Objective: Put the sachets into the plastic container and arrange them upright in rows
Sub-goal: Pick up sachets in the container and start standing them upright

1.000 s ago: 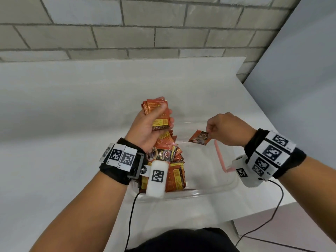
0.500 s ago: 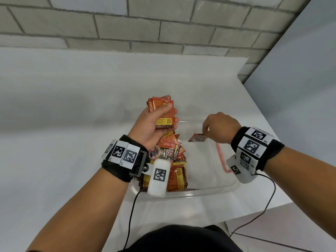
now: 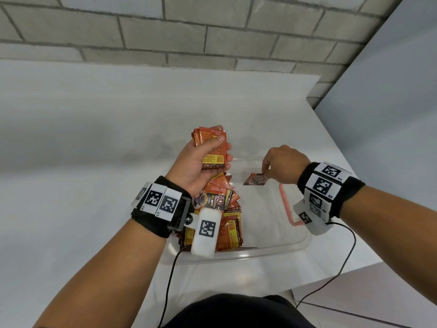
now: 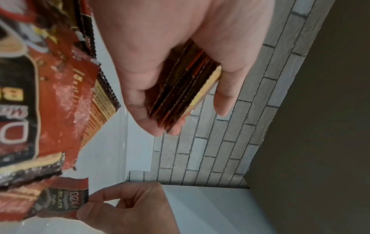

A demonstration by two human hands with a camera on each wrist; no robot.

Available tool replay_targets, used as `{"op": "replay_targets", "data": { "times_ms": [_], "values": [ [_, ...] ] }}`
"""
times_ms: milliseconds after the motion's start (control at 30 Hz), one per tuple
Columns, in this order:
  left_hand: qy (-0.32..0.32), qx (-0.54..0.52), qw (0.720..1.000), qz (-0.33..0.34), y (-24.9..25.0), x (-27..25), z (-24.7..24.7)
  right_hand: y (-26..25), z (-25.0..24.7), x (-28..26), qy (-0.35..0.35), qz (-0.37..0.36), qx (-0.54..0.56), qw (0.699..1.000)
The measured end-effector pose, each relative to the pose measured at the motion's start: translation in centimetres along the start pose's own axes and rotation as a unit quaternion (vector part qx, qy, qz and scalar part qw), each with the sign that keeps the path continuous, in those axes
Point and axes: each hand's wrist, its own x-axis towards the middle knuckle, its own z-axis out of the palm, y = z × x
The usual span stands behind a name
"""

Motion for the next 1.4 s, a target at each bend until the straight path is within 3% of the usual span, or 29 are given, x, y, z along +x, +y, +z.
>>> {"op": "replay_targets", "data": {
  "times_ms": [533,767,867,967,1133,1333,1400],
  "values": [
    [0.018,-0.004,1.000,-0.003,0.0,0.3,-0.1,-0.4,0.2,-0.1,0.058,-0.010,-0.078,0.995],
    [-0.005,-0.018,0.999,-0.032,-0.3,0.3,0.1,0.8,-0.6,-0.4,0.075,-0.034,0.052,0.995],
    [-0.028,-0.015,0.999,-0.039,-0.4,0.0,0.5,0.4,-1.7,-2.2,0.152,-0.086,0.239,0.955],
    [-0.061,0.008,0.997,-0.041,-0.8,-0.2,1.0,-0.8,-2.3,-4.7,0.151,-0.123,0.401,0.895],
    [-0.089,0.028,0.995,-0.031,-1.5,-0.2,2.0,-0.8,-1.6,-5.6,0.121,-0.127,0.483,0.858],
    [-0.084,0.030,0.995,-0.034,-1.6,-0.5,2.5,0.3,-1.6,-6.6,0.156,-0.142,0.551,0.807],
    [-0.074,0.017,0.996,-0.040,-1.6,-0.4,2.7,0.4,-1.5,-6.9,0.211,-0.160,0.538,0.800]
  ]
}}
